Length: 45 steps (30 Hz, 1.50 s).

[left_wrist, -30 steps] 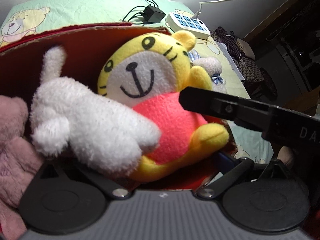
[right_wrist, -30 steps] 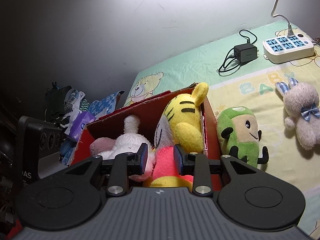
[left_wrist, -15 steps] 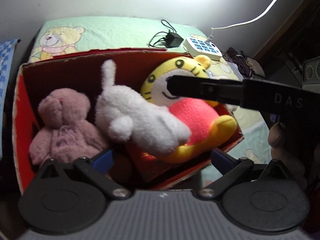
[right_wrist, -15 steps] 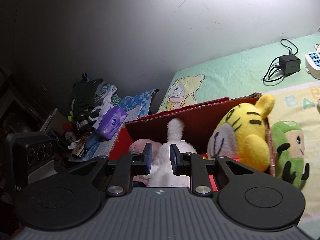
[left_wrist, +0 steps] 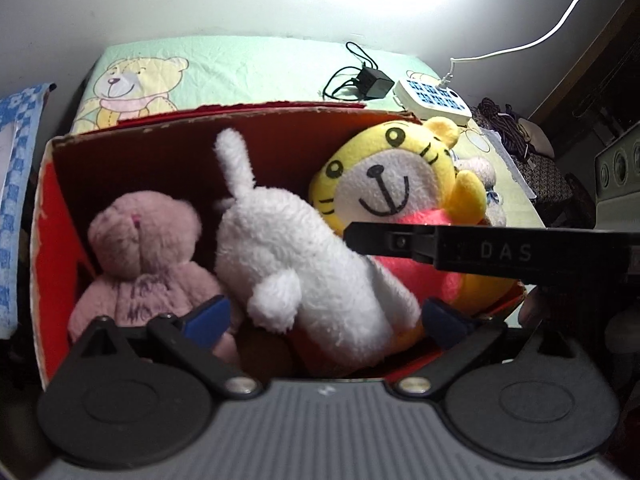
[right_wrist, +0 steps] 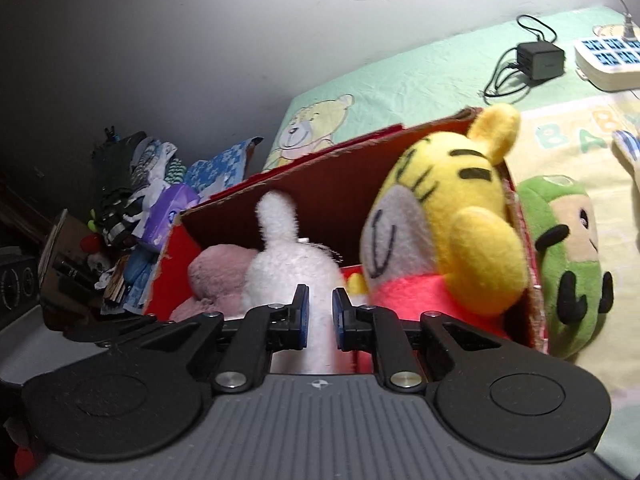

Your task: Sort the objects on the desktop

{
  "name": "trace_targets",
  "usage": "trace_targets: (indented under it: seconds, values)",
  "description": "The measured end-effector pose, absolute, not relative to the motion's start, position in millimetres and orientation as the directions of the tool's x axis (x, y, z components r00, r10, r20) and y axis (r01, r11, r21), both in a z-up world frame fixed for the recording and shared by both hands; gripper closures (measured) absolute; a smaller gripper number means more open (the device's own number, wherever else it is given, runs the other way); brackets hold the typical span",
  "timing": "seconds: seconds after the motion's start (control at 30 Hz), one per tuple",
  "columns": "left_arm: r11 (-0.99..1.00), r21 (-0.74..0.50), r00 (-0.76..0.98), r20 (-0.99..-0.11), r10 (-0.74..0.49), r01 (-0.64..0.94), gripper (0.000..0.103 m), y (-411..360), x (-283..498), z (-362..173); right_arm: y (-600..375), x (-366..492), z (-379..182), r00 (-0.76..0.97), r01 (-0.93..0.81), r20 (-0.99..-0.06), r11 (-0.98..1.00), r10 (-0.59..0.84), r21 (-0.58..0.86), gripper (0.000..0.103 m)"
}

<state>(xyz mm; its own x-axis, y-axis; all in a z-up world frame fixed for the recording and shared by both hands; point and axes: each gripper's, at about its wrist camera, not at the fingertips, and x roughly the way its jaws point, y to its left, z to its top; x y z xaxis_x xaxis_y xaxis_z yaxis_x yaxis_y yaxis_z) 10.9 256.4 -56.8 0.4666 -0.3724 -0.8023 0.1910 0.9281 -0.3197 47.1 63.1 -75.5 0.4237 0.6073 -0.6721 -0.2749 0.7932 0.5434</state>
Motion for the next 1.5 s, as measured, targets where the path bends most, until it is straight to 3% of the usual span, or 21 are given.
trace_targets:
  seconds: [0.03, 0.17, 0.4, 0.83, 1.1, 1.33, 1.5]
  values:
    - [0.929, -0.318, 0.463, -0.805, -0.370, 0.190, 0.002, 254.9, 14.8, -58.3, 58.4, 47.6, -77.6, 0.419, -0.261, -0.667, 0.785, 0.617, 0.562, 0.100]
    - [0.927, -0.314, 0.469, -0.799, -0.376, 0.208, 0.002, 247.9, 26.2, -57.3, 49.3, 43.9, -74.4, 0.428, -0.263, -0.633, 0.759, 0.645, 0.595, 0.098]
    - [0.942, -0.137, 0.500, -0.818, -0.283, 0.307, 0.001, 213.2, 45.0, -66.1, 49.7, 46.0, -74.0, 0.442, -0.269, -0.635, 0.769, 0.634, 0.580, 0.098]
    - [0.941, -0.219, 0.482, -0.815, -0.322, 0.259, 0.001, 244.3, 46.8, -63.2, 51.1, 41.4, -63.7, 0.481, -0.322, -0.611, 0.775, 0.629, 0.544, 0.088]
    - [0.942, -0.218, 0.512, -0.797, -0.322, 0.253, 0.001, 251.6, 26.2, -52.8, 47.1, 34.1, -57.6, 0.507, -0.331, -0.595, 0.778, 0.623, 0.534, 0.087]
    - [0.963, -0.205, 0.544, -0.795, -0.268, 0.175, 0.001, 259.7, 14.5, -44.3, 42.9, 19.6, -50.2, 0.528, -0.362, -0.572, 0.776, 0.628, 0.517, 0.087]
    - [0.985, -0.114, 0.597, -0.784, -0.168, 0.127, 0.001, 251.8, -2.6, -29.3, 36.8, 7.7, -47.7, 0.539, -0.386, -0.535, 0.755, 0.651, 0.530, 0.086]
